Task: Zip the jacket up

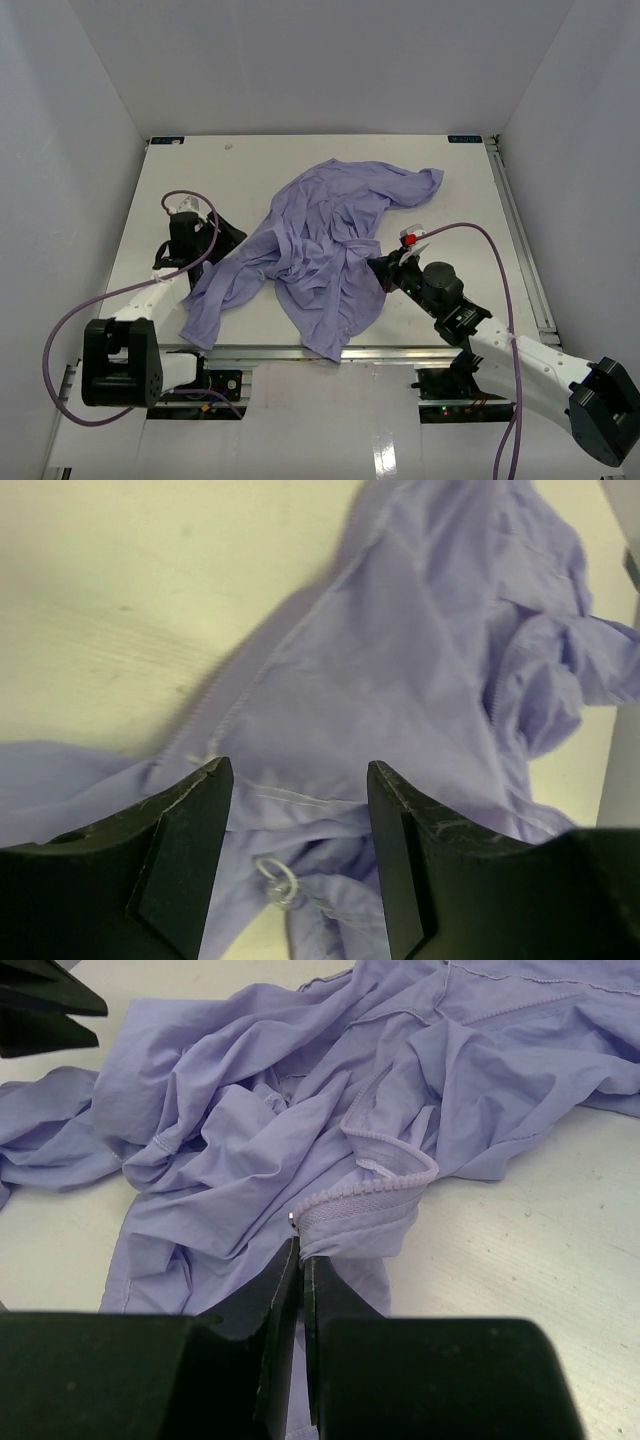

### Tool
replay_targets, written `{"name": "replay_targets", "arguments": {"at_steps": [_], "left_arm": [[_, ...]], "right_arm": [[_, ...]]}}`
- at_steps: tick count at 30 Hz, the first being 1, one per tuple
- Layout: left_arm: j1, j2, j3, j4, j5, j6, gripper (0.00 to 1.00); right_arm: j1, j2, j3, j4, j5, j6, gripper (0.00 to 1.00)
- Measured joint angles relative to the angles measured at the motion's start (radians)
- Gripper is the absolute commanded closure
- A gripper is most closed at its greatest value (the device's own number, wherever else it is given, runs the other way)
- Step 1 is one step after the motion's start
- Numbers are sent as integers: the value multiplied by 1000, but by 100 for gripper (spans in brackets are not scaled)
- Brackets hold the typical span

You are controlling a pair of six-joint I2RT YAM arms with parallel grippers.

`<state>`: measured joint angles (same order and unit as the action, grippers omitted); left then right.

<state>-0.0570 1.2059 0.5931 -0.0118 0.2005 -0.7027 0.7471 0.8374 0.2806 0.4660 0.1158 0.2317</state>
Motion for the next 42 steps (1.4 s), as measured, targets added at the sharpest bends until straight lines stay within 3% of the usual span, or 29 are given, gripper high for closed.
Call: {"name": "replay_targets", "arguments": {"at_steps": [8,10,12,15,20,30,34,42], "left_arm": [[47,215,-14,74,93,-30,37],[47,245,-14,104,115,-32,50],[47,275,-14,129,128,-34,73],[47,307,-14,147,136,-34,100],[47,287,10,135,118,-30,100],[14,-10,63,79,-43,48,100],[-86,-22,90,66,-107,117,100],[-457,-19,90,45,-237,300,100]], "right_arm": [[0,-3,0,-1,1,0,92],[0,-3,0,-1,1,0,92],[0,-3,0,-1,1,0,92],[0,-3,0,-1,1,0,92],[0,-7,-2,-1,2,0,92],[0,-5,-2,0,1,0,92],[0,5,-2,0,1,0,92],[0,17,-2,0,2,0,92]]}}
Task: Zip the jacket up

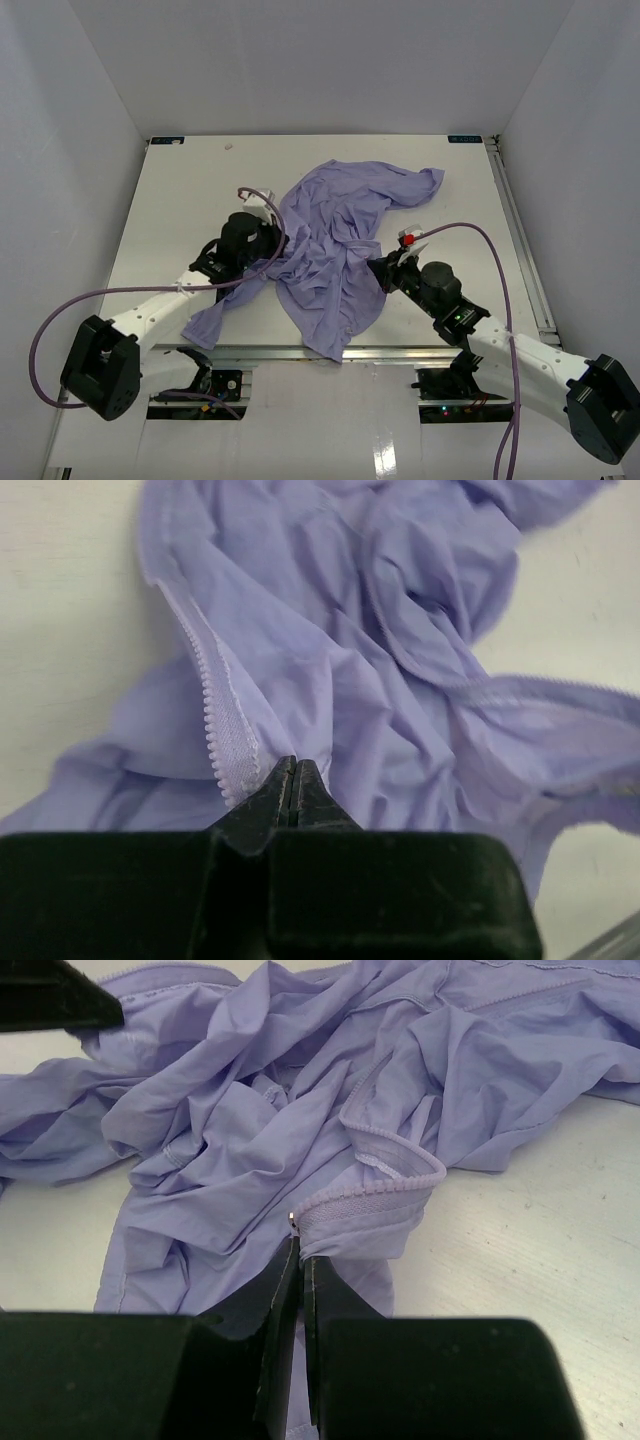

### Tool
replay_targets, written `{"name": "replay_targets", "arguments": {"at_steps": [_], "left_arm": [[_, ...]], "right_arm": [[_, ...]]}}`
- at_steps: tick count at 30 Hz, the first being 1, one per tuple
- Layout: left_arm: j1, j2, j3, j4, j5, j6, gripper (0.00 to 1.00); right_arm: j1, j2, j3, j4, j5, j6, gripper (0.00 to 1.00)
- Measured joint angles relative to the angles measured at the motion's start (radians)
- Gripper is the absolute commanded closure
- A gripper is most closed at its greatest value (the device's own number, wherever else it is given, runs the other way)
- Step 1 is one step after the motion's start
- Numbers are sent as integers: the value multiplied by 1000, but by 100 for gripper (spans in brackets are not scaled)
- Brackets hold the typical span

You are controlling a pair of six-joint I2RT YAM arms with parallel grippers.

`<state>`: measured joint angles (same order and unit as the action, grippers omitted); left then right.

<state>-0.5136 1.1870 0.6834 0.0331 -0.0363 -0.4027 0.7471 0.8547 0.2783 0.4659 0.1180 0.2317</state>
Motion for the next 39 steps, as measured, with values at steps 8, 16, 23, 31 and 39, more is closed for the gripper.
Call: {"name": "replay_targets", "arguments": {"at_steps": [8,16,23,31,39], "left_arm": [[-257,-49,-20,89,-118,174,100],[-298,105,102,182,-112,305,79],[-355,131,-45,242,-42,331,27],[-357,-201,-187,245,74,274,21],[-336,-287,-62,181,-45,128,26]], "right_arm": [[0,3,0,0,12,14,92],[0,-23,-59,14,47,48,92],[0,-56,-86,8,81,57,92],[-1,-60,-86,8,83,68,92],[-1,-60,-86,8,79,72,92]]}}
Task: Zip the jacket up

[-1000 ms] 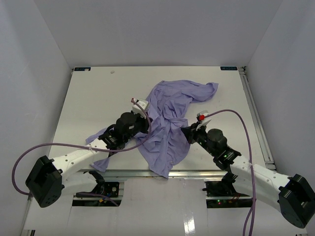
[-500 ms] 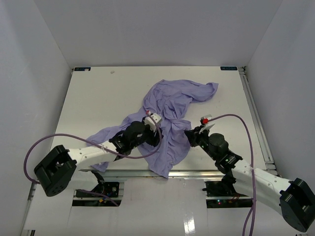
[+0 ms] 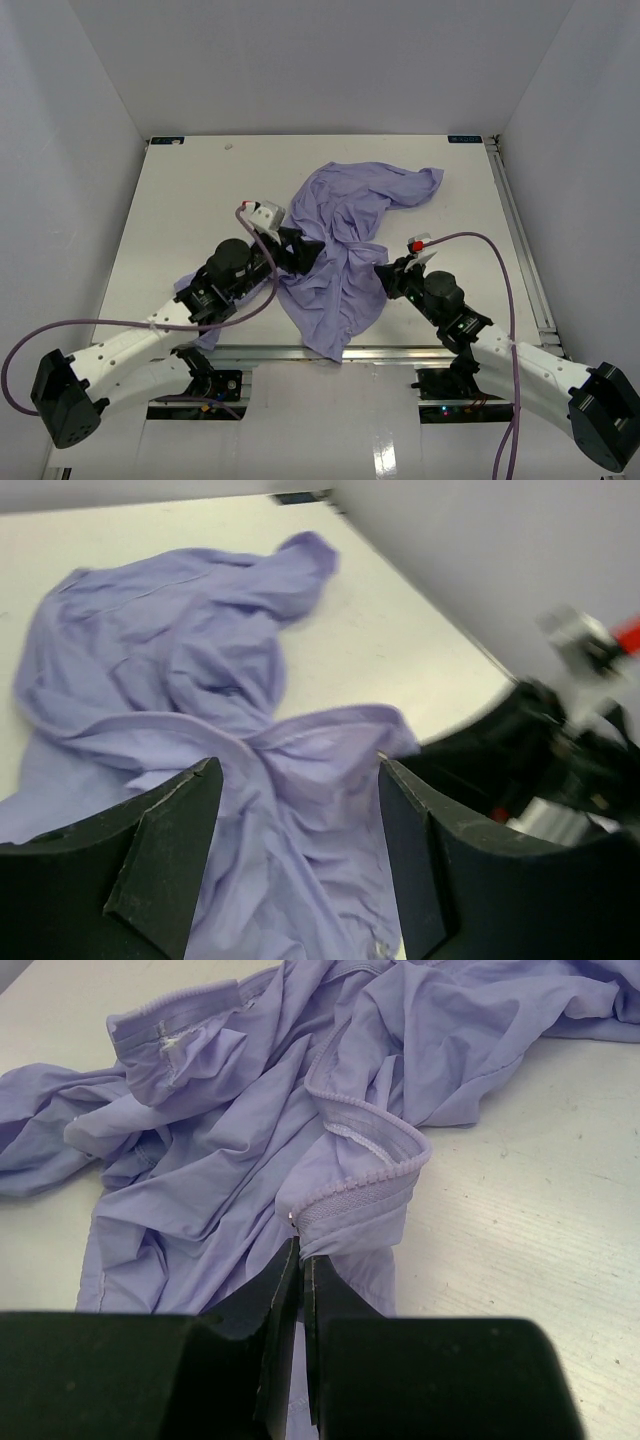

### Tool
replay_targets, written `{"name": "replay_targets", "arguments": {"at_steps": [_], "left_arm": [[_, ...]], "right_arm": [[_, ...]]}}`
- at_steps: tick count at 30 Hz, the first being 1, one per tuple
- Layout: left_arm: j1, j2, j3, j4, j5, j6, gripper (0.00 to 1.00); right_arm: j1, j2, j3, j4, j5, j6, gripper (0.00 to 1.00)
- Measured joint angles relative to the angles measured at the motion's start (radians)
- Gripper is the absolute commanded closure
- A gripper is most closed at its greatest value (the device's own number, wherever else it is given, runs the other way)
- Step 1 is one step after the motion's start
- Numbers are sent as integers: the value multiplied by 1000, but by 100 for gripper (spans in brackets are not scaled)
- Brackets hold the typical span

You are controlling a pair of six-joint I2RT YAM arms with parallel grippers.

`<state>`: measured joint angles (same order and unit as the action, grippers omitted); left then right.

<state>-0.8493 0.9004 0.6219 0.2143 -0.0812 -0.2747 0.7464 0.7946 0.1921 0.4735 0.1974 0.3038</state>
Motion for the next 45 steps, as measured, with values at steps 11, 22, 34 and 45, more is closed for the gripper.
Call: {"name": "replay_targets", "arguments": {"at_steps": [11,22,34,45], "left_arm": [[253,375,177,-207,12,-277,34],[216,573,216,-152,207,-341,38],[128,599,238,-145,177,-324,37],[93,636,251,-168,118,-317,40]], "right_arm": [[0,-1,0,0,-11,-1,92],[0,-1,0,0,-17,-1,92],[0,18,0,7,-21,-2,92],[0,19,0,12,-24,-1,92]]}}
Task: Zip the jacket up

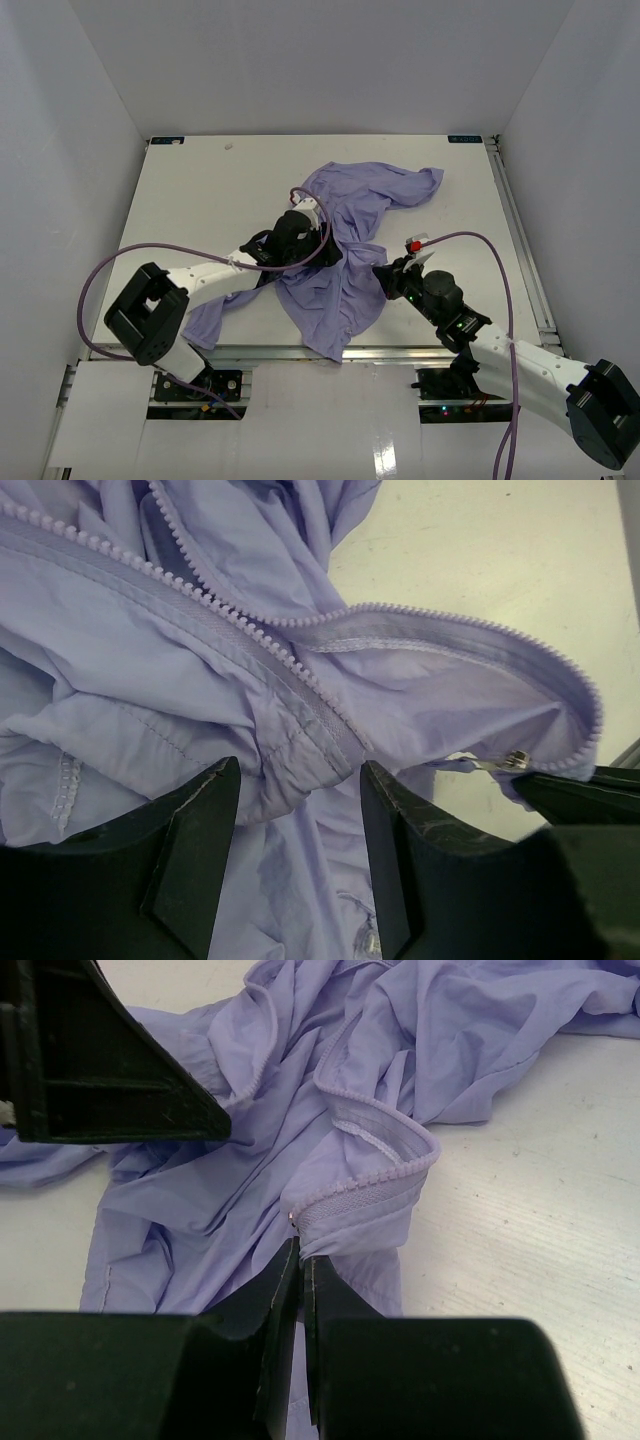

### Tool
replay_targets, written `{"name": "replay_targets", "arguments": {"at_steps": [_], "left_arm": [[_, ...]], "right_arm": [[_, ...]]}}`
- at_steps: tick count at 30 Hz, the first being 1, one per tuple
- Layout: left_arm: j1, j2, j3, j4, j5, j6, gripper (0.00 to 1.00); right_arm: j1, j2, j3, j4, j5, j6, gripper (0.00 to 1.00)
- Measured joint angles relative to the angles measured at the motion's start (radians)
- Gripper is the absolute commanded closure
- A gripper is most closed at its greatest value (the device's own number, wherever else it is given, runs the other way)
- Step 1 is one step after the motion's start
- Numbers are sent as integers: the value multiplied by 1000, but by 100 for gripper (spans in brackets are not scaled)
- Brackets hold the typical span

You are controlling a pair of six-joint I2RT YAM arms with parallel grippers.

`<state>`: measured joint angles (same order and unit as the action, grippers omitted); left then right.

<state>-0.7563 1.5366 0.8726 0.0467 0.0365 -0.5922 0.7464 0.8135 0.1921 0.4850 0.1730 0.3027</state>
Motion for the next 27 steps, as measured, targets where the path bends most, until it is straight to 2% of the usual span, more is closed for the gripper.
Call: {"name": "replay_targets", "arguments": {"at_steps": [4,8,14,19,27], "left_arm": [[-1,53,0,-5,-29,0,45],[-1,80,0,-4,-50,1,46],[-1,81,0,18,-51,1,38],[-1,73,0,7,-53,-19,38],[0,8,30,-118,-140,-123,39]], "right_arm": [[0,0,-1,8,0,0,92],[0,0,-6,11,0,0,92],[0,0,-7,12,0,0,92],[0,0,-8,12,0,0,92],[0,0,-7,11,0,-1,92]]}}
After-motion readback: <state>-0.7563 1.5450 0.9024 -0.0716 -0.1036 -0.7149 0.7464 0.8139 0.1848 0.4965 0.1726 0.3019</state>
